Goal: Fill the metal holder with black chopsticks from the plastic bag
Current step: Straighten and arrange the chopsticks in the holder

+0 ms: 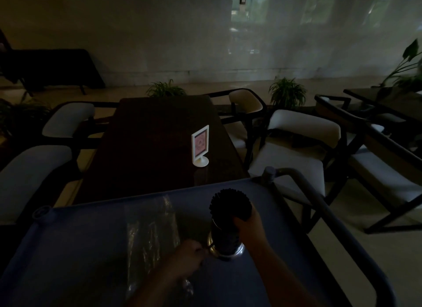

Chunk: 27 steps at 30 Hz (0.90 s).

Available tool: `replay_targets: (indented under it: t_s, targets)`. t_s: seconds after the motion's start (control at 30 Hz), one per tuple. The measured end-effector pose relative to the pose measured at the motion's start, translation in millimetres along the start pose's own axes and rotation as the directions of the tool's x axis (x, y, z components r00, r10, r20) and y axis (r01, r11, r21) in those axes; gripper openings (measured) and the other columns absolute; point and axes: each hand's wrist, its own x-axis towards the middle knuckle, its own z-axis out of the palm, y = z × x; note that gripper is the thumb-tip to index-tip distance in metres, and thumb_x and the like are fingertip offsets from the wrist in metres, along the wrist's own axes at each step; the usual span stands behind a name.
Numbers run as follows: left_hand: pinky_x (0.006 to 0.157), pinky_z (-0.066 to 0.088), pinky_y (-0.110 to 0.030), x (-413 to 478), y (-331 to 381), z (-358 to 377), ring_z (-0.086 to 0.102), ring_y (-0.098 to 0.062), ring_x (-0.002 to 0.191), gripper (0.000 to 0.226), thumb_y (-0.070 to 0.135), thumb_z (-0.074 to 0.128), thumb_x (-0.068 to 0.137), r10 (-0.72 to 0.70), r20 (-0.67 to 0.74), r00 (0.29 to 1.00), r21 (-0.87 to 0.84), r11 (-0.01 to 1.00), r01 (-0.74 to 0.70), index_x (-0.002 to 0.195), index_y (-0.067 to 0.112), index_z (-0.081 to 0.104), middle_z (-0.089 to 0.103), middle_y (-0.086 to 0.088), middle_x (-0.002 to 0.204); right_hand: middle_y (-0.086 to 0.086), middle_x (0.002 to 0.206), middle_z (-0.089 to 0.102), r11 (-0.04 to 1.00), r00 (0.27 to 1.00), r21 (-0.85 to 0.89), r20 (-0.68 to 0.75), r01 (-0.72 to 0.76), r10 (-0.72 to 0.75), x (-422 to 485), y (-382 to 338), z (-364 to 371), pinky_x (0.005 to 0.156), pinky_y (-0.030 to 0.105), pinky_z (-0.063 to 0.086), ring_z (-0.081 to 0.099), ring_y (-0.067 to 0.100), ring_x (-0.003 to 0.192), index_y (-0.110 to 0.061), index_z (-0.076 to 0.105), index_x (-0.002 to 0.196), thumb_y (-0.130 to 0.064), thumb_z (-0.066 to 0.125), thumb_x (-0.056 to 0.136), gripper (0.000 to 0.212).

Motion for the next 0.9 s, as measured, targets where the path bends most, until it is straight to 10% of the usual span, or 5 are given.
replay_targets:
  t_s: [0.2, 0.43, 0.6, 0.9]
  targets:
    - [0.037, 0.032, -0.016, -29, 37, -37, 0.04, -0.003, 0.039, 0.029, 0.025, 0.048, 0.099, 0.216, 0.025, 0.976, -0.021, 0.976, -0.216, 0.075, 0.016, 0.061, 0.051, 0.007, 0.054, -0.005, 0.099, 0.066, 0.998, 1.0, 0.069, 0.001, 0.008, -0.008, 1, 3, 1, 0.064, 0.004, 0.048, 0.064, 0.006, 0.091, -0.018, 0.061, 0.107, -0.001, 0.076, 0.078, 0.036]
    - [0.063, 0.056, -0.032, -37, 69, -55, 0.069, -0.021, 0.066, 0.014, 0.017, 0.051, 0.097, 0.307, -0.273, 0.912, -0.56, 0.72, -0.41, 0.099, 0.02, 0.064, 0.072, -0.005, 0.072, 0.021, 0.121, 0.065, 0.989, 1.0, 0.146, 0.001, -0.007, 0.007, 2, 9, 2, 0.096, 0.057, 0.05, 0.063, 0.036, 0.111, 0.002, 0.055, 0.125, 0.01, 0.075, 0.074, 0.055]
    - [0.08, 0.057, -0.043, -28, 78, -52, 0.073, -0.027, 0.088, 0.011, 0.013, 0.047, 0.098, 0.24, -0.456, 0.857, -0.654, 0.563, -0.505, 0.106, 0.009, 0.053, 0.077, -0.011, 0.094, 0.015, 0.117, 0.068, 0.986, 1.0, 0.164, 0.0, -0.006, 0.006, 1, 8, 1, 0.093, 0.046, 0.054, 0.066, 0.027, 0.106, -0.003, 0.059, 0.122, 0.004, 0.078, 0.075, 0.052]
    - [0.065, 0.059, -0.027, -11, 55, -39, 0.074, -0.016, 0.082, 0.018, 0.011, 0.057, 0.093, 0.241, -0.632, 0.736, -0.389, 0.723, -0.57, 0.092, 0.029, 0.061, 0.075, -0.003, 0.09, 0.002, 0.107, 0.066, 0.991, 1.0, 0.133, 0.011, -0.011, 0.01, -3, 0, -1, 0.087, 0.035, 0.054, 0.065, 0.014, 0.098, -0.017, 0.059, 0.111, -0.008, 0.074, 0.082, 0.034]
